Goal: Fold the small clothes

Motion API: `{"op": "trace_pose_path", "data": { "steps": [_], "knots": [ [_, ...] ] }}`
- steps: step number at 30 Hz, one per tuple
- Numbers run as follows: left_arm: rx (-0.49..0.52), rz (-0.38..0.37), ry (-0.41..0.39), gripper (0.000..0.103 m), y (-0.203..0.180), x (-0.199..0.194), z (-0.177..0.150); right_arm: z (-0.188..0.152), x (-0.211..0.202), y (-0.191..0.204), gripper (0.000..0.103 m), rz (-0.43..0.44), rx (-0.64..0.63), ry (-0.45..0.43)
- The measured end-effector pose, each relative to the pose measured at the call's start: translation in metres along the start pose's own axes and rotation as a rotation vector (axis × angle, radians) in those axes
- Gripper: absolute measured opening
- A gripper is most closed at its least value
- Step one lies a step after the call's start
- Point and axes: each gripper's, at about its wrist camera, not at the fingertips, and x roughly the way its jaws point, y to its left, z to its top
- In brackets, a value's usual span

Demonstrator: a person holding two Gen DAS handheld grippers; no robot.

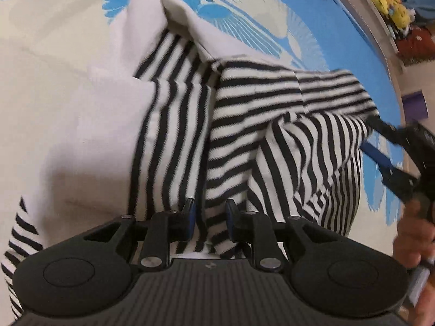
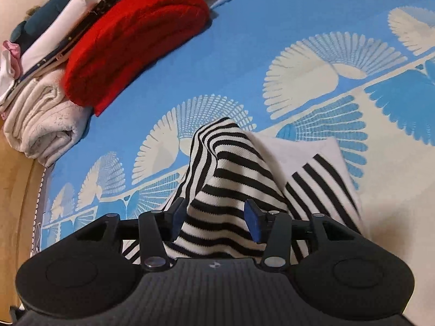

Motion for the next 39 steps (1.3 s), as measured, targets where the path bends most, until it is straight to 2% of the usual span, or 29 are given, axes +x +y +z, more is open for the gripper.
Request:
{"op": "trace_pose_path", "data": {
  "steps": [2,3,4,5,7,9,11,14,16,17,18,19,21,22,23,24,25,26,27,28,30,33,34,36,37,38,39],
  "knots": [
    [0.033,0.013,0.002,0.023,-0.004,0.001,-0.002,0.000,0.007,0.001,0.046,-0.007,0.006,0.001],
    [0.044,0.022,-0.001,0.020,-0.004,0.002,-0.002,0.000,0.009,0.002,0.033,-0.009,0.011,-0.002],
    [0.051,0.022,-0.003,0.008,-0.004,0.001,-0.001,0.000,0.010,0.002,0.013,0.001,0.011,-0.006],
    [0.057,0.017,-0.007,0.000,-0.004,-0.001,0.000,0.000,0.009,0.003,0.008,0.013,0.009,-0.011],
    [0.068,0.003,-0.038,0.000,-0.003,-0.010,0.002,0.001,0.000,0.005,0.002,0.034,-0.007,-0.037],
    [0.081,-0.011,-0.115,0.000,-0.003,-0.028,0.007,0.004,-0.015,0.005,0.001,0.065,-0.021,-0.069],
    [0.108,-0.024,-0.227,0.000,-0.004,-0.055,0.011,0.007,-0.035,0.003,0.001,0.114,-0.009,-0.094],
    [0.112,-0.050,-0.370,0.000,0.002,-0.095,0.014,0.006,-0.073,-0.007,0.001,0.210,0.026,-0.128],
    [0.123,-0.053,-0.446,0.000,0.006,-0.116,0.012,0.002,-0.093,-0.019,0.001,0.264,0.066,-0.118],
    [0.127,-0.045,-0.441,0.000,0.009,-0.118,0.011,-0.002,-0.100,-0.028,0.001,0.273,0.092,-0.092],
    [0.133,-0.013,-0.403,0.000,0.012,-0.113,0.011,-0.007,-0.101,-0.036,0.001,0.245,0.103,-0.046],
    [0.138,0.028,-0.328,0.000,0.015,-0.102,0.011,-0.012,-0.099,-0.042,0.001,0.191,0.094,0.008],
    [0.118,0.069,-0.119,0.002,0.028,-0.069,0.011,-0.029,-0.082,-0.057,0.006,0.046,0.042,0.152],
    [0.097,0.074,-0.069,0.003,0.034,-0.061,0.010,-0.037,-0.074,-0.067,0.007,-0.019,0.043,0.194],
    [0.086,0.075,-0.074,0.008,0.038,-0.062,0.010,-0.040,-0.070,-0.076,0.008,-0.075,0.068,0.206],
    [0.076,0.075,-0.105,0.012,0.038,-0.067,0.011,-0.041,-0.068,-0.084,0.016,-0.106,0.101,0.199],
    [0.067,0.066,-0.131,0.024,0.038,-0.071,0.012,-0.039,-0.069,-0.089,0.029,-0.096,0.131,0.176],
    [0.051,0.053,-0.152,0.032,0.040,-0.075,0.013,-0.036,-0.071,-0.091,0.035,-0.069,0.153,0.147],
    [0.028,0.043,-0.166,0.032,0.041,-0.076,0.014,-0.034,-0.071,-0.090,0.043,-0.045,0.162,0.124],
    [0.010,0.039,-0.168,0.032,0.041,-0.075,0.017,-0.032,-0.070,-0.088,0.046,-0.022,0.160,0.109],
    [-0.003,0.055,-0.140,0.032,0.037,-0.064,0.020,-0.031,-0.063,-0.079,0.047,0.034,0.143,0.102],
    [0.008,0.084,-0.110,0.032,0.033,-0.049,0.020,-0.032,-0.045,-0.065,0.048,0.068,0.115,0.130],
    [0.014,0.091,-0.107,0.031,0.032,-0.046,0.021,-0.034,-0.040,-0.061,0.048,0.072,0.104,0.137],
    [0.019,0.081,-0.122,0.014,0.030,-0.045,0.023,-0.035,-0.029,-0.051,0.048,0.066,0.061,0.153],
    [0.016,0.057,-0.150,0.005,0.028,-0.049,0.025,-0.036,-0.028,-0.048,0.036,0.058,0.034,0.159],
    [0.013,0.035,-0.198,0.005,0.026,-0.055,0.025,-0.037,-0.024,-0.044,0.021,0.055,0.009,0.159],
    [0.023,0.000,-0.281,0.005,0.022,-0.070,0.027,-0.036,-0.024,-0.039,0.002,0.071,-0.010,0.148]
  ]
}}
